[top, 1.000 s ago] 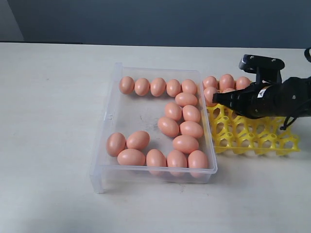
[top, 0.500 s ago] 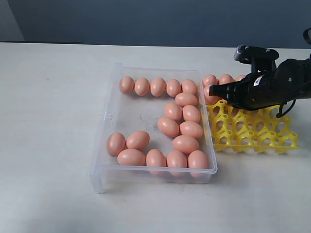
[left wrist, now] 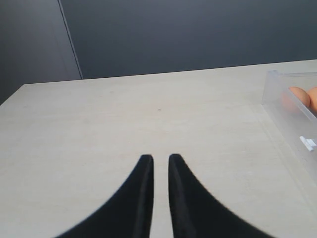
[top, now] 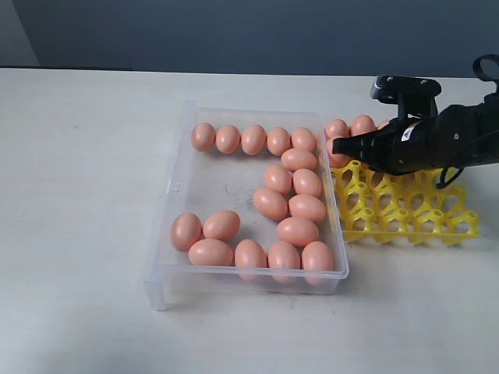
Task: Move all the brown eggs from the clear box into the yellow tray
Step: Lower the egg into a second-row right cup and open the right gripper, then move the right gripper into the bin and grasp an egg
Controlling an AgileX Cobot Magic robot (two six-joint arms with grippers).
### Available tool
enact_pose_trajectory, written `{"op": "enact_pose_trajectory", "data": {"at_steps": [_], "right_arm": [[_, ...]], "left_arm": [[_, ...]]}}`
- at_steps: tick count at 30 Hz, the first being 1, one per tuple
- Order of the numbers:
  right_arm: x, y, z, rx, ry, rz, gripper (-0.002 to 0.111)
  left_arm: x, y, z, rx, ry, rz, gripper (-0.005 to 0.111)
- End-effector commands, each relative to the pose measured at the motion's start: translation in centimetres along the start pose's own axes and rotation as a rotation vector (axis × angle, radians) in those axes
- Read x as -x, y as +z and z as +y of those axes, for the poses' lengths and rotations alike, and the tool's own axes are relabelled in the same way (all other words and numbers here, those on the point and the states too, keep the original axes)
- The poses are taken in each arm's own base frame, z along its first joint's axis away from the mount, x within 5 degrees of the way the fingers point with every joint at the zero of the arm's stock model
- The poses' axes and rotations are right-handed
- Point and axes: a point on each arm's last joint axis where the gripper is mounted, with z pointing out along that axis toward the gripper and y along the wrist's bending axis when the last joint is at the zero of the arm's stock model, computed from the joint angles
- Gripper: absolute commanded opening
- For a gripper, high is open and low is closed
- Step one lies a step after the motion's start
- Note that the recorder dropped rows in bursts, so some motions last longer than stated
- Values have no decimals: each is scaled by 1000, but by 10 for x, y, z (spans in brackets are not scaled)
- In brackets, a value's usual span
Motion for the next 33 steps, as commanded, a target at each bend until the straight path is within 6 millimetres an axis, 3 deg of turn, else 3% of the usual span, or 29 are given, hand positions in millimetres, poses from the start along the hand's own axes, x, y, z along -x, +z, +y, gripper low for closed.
{"op": "enact_pose_trajectory", "data": {"at_steps": [1,11,20,25,29,33], "right_arm": [[9,0,3,18,-13,-92,0],[20,-10,5,33,-10,-176,0],[40,-46,17,74,-23,-272,0],[46,-57,51,104,-142,-84,1],[48,-60,89,157,-390,5,2],[49,-62,129,256,-499,133,30]], "left_arm": [[-1,0,0,-3,-3,-6,12],[-1,0,0,-3,-3,-6,12],[-1,0,0,-3,-3,-6,12],[-1,0,0,-3,-3,-6,12],[-1,0,0,-3,-3,-6,12],[-1,0,0,-3,-3,-6,12]]}}
